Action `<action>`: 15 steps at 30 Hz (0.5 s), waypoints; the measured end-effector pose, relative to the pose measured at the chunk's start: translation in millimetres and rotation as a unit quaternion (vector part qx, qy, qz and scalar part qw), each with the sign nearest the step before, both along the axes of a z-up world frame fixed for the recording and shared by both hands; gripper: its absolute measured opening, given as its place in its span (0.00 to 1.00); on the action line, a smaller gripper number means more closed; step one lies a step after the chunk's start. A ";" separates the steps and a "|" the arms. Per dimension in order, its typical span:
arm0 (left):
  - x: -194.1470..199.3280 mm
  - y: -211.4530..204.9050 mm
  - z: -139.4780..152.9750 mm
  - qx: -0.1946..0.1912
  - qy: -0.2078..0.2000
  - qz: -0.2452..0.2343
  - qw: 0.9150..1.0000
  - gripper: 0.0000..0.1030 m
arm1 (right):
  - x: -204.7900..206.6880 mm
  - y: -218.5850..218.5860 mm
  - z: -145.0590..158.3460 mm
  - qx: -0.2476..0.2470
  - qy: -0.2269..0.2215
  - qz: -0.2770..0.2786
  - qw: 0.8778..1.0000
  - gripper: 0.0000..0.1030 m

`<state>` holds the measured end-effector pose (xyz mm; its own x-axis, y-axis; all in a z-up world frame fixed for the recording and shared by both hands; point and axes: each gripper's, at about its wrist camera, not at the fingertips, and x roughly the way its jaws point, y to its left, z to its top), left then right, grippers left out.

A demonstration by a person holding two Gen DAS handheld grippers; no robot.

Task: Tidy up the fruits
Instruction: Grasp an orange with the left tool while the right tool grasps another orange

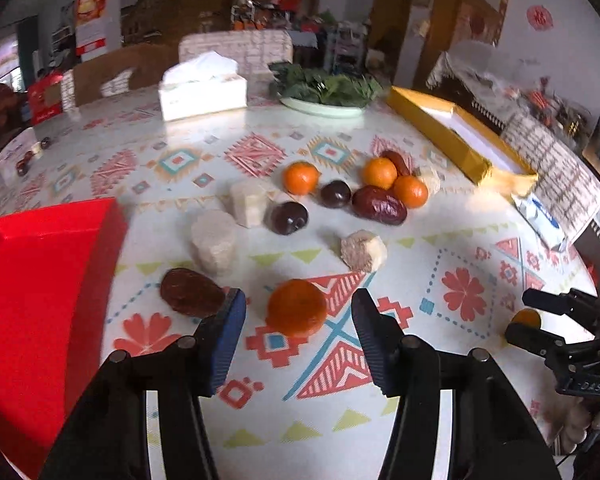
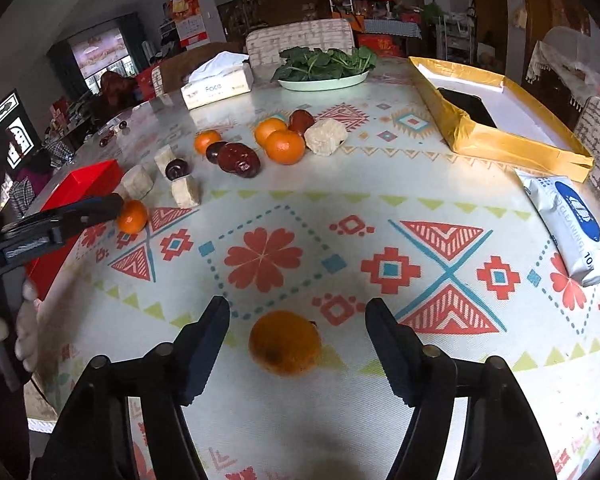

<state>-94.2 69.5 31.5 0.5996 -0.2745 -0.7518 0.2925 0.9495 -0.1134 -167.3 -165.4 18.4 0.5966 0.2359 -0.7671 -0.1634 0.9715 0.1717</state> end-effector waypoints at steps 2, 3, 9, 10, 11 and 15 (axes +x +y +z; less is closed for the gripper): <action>2.5 -4.8 -4.9 0.004 0.007 -0.007 1.000 0.53 | -0.2 2.1 -0.6 -0.003 0.002 0.003 1.000 0.73; 3.2 -6.7 -6.5 0.005 0.009 -0.010 1.000 0.53 | -0.3 3.1 -0.8 -0.004 0.002 0.003 1.000 0.73; 2.8 -12.1 -11.7 0.032 0.008 -0.005 0.999 0.32 | 0.0 7.1 -3.1 -0.010 0.008 0.007 1.000 0.68; 2.6 -11.4 -11.7 0.031 0.008 -0.004 0.999 0.31 | -0.1 7.8 -3.5 -0.013 0.007 0.007 1.000 0.67; 1.9 -10.8 -11.8 0.029 0.007 -0.003 1.000 0.31 | -0.3 8.7 -3.7 -0.016 0.007 0.007 1.000 0.65; -0.2 -6.0 -11.6 0.018 0.006 0.006 1.000 0.31 | -1.2 11.7 -3.3 -0.029 0.003 0.007 1.000 0.38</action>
